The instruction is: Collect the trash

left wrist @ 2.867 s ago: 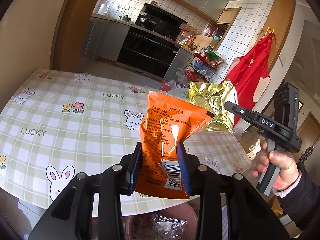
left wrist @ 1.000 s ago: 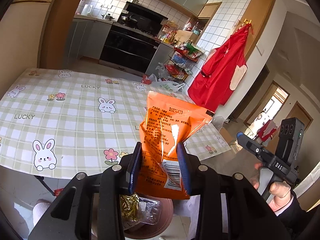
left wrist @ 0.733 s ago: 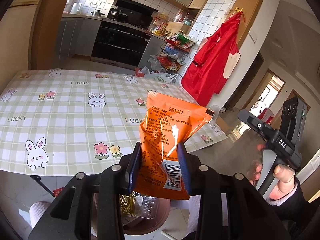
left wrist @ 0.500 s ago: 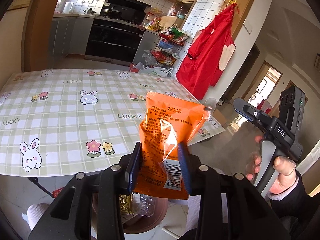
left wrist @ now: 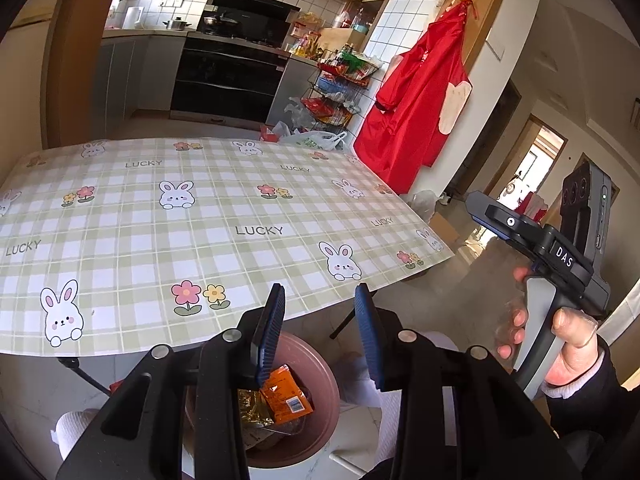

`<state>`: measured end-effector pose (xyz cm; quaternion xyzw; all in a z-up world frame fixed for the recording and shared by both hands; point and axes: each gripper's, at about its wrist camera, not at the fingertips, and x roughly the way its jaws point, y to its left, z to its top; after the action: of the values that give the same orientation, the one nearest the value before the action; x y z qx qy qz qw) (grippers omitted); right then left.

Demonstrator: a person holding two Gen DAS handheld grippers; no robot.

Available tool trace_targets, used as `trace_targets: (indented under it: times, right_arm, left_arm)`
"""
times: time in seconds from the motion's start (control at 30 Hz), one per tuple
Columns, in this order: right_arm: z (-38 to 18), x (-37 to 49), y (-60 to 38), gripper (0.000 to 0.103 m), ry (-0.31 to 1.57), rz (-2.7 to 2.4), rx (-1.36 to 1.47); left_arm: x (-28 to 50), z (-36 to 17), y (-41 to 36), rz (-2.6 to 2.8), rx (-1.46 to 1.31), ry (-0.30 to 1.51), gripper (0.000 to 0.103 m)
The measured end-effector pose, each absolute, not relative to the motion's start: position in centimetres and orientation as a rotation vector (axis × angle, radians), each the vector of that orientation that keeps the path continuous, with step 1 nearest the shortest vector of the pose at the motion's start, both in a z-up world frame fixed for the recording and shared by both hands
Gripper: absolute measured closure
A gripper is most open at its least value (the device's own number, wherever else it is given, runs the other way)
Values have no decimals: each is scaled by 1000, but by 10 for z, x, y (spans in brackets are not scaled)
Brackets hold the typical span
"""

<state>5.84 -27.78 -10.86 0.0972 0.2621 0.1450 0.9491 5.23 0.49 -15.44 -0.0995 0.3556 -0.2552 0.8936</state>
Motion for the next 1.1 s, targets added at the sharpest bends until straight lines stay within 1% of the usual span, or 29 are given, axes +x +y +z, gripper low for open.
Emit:
trace_targets:
  times: [0.3,0.4,0.43,0.57,0.67,0.73,0.77,0.83,0.9,1.1]
  right_arm:
    - [-105,60,-271,6,541,294,169]
    - [-99,58,-266,6,535,282,129]
    - [-97,56,-263,6,531,278,114]
    - [-85,54,-258,6,520,261,48]
    - [-72,52,-254,6,505,242,-10]
    - [-63,52,-252,6,494,221,-45]
    - [-58,52,-250,6,488,213,-62]
    - [-49,52,-250,6,479,200,-77]
    - [-40,53,-250,6,470,194,-78]
    - [-31,55,-250,6,465,187,-67]
  left_arm:
    - [55,-145,22,-443,-184,708,67]
    - [56,-136,30,-404,-168,684,65]
    - [56,-131,32,-393,-159,675,62]
    - [54,-109,41,-332,-90,613,55]
    - [52,-89,47,-314,-56,561,44]
    - [48,-75,49,-310,-28,520,32]
    - [46,-68,49,-304,-15,499,29]
    - [43,-57,51,-298,0,462,13]
    - [39,-48,51,-289,10,430,7]
    - [36,-34,43,-247,68,394,6]
